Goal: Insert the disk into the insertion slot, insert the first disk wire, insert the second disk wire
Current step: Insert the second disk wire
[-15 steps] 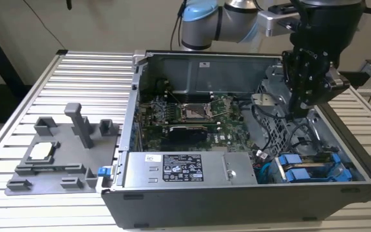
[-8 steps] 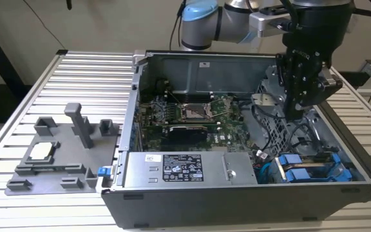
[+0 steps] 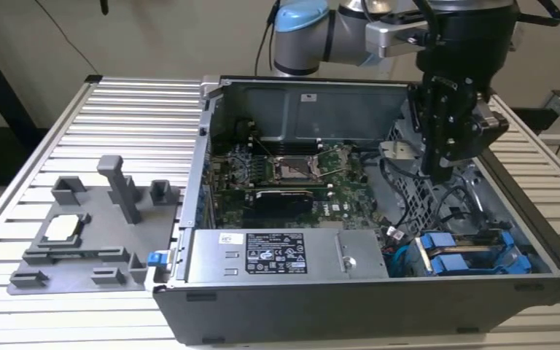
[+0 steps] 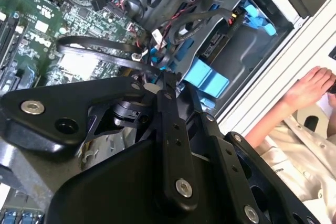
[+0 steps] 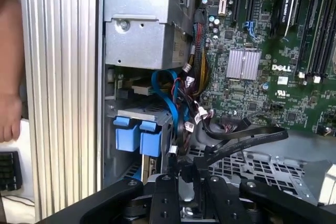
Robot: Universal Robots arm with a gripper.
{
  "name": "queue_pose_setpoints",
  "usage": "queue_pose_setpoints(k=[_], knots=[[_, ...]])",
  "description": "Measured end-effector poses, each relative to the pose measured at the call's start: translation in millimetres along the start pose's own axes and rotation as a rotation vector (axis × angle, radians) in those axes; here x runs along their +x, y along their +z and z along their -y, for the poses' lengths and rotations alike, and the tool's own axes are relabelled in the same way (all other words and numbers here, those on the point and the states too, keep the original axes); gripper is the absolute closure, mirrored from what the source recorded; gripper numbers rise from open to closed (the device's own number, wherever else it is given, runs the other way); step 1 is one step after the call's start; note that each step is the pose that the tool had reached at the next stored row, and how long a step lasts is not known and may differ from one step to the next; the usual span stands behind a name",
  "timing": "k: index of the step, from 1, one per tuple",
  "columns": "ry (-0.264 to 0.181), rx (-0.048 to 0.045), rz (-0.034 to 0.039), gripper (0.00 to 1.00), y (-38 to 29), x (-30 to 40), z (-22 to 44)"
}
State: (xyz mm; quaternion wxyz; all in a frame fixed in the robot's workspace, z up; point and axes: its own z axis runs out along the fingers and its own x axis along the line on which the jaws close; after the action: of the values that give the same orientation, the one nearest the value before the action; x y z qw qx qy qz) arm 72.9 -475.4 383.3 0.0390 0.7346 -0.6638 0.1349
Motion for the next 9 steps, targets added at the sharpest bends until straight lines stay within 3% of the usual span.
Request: queue_pose_setpoints(k=[4, 9], knots=[[-0.027, 0.0043, -0.0205, 0.73, 0.6, -2.5, -2.1], [-0.033, 0.0154, -0.0266, 0.73, 0.3, -7.0, -8.9]])
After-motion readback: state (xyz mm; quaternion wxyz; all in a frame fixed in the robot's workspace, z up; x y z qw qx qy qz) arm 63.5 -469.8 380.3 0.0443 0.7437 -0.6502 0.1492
